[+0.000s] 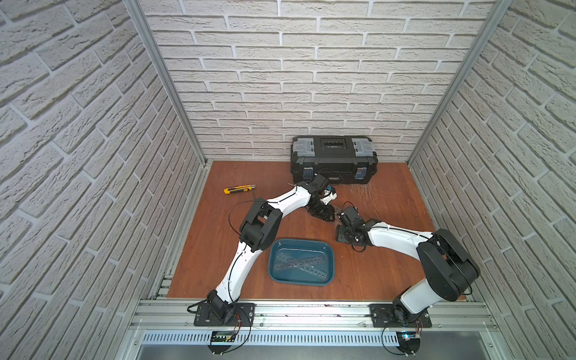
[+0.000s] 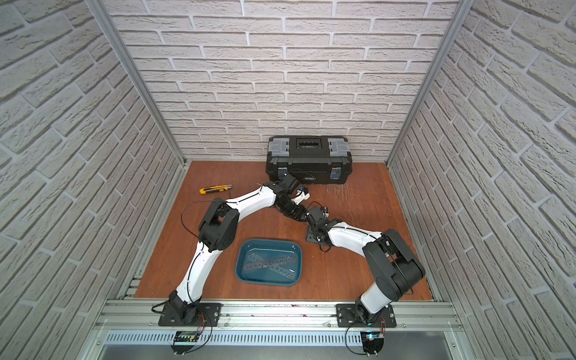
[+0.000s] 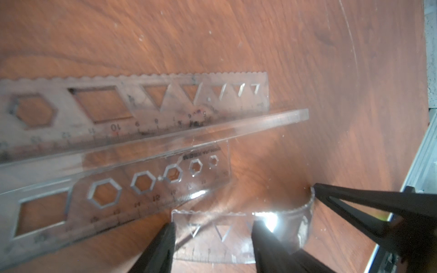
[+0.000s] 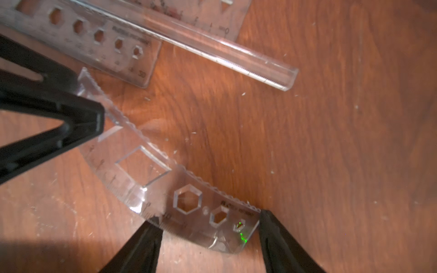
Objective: Put the scattered rulers into the storage box
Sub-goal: Pick up the ruler from the center of the board.
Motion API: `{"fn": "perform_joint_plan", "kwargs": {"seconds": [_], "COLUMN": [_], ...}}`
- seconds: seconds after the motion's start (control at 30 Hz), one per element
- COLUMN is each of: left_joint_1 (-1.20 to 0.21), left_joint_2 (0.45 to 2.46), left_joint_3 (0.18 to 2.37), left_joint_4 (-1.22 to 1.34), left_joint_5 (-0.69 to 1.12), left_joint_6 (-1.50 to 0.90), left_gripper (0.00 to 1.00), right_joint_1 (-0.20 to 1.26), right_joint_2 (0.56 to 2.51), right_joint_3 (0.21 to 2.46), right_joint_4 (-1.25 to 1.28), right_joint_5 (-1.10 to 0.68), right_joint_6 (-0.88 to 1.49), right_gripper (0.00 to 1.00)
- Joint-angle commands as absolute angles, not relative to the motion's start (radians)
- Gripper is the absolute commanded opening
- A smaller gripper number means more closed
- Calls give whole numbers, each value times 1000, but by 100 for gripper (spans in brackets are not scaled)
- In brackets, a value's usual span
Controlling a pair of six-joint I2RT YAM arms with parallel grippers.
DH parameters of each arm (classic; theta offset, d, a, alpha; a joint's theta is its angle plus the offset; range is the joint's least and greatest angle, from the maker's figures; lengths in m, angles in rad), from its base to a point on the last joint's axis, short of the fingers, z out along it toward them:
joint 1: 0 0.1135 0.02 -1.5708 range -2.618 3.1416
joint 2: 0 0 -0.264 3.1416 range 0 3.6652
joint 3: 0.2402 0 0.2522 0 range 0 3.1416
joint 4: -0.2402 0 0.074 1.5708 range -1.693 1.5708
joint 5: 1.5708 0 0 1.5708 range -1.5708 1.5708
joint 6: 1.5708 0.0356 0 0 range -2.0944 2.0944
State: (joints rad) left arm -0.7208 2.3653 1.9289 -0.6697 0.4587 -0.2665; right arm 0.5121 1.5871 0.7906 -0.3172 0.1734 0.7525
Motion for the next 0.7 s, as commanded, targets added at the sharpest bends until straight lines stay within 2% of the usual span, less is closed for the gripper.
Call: {"fn": "perform_joint_plan", "kwargs": {"seconds": [0.0, 0.17, 0.37, 0.43, 0.67], "left_joint_1": [-772, -781, -776, -776, -776], "left_joint_2": [2454, 2445, 2435, 2435, 2431], "left_joint_3": [1902, 1892, 1880, 1879, 1868], "left_joint_4": [-758, -756, -754, -755, -746], "left_joint_5": [538, 537, 528, 528, 527], "left_joint_6": [-276, -278, -275, -275, -276], "left_gripper": [56, 56, 56, 56, 56], "right_joint_1": [552, 553, 554, 554, 581], "right_joint_2": [1669, 1716, 1692, 1690, 1745], "right_joint_3": [760, 776, 800, 805, 829], "right_joint_4": [-140, -99, -262, -306, -319], "right_joint_5": [-150, -168, -21, 36, 159], "right_joint_6": [787, 809, 785, 771, 755], "right_gripper": [68, 68, 67, 62, 37]}}
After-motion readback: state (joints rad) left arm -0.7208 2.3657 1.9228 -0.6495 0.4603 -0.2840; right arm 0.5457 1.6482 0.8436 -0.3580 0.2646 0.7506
